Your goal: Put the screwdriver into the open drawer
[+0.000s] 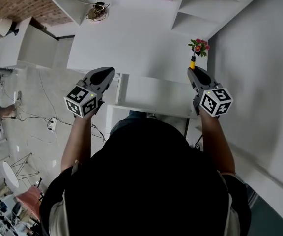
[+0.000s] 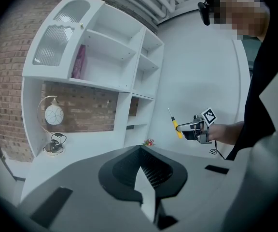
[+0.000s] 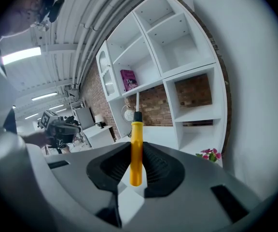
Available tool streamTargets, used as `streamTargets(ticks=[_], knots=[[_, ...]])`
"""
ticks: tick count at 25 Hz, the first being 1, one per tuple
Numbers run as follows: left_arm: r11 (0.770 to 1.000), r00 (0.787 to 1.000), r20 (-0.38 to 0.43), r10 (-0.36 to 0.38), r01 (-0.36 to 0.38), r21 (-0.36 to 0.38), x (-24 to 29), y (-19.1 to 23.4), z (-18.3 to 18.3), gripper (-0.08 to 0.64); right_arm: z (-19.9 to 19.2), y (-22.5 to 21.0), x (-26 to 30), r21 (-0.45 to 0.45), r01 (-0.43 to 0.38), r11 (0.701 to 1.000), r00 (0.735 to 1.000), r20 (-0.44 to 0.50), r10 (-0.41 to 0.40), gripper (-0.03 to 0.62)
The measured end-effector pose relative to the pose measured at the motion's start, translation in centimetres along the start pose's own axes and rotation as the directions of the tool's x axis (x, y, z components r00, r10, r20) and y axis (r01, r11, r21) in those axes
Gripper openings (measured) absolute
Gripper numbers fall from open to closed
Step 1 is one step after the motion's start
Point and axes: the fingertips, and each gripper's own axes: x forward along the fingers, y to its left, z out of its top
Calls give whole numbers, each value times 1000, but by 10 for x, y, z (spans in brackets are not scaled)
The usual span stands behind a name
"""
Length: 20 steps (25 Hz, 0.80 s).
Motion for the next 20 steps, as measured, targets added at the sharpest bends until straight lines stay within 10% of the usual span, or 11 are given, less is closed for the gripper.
streamTargets(ticks=[20], knots=[[999, 1000, -23, 0, -1, -40, 19, 41, -7, 15, -23, -5, 56, 16, -20, 1000, 996, -90, 21, 83]])
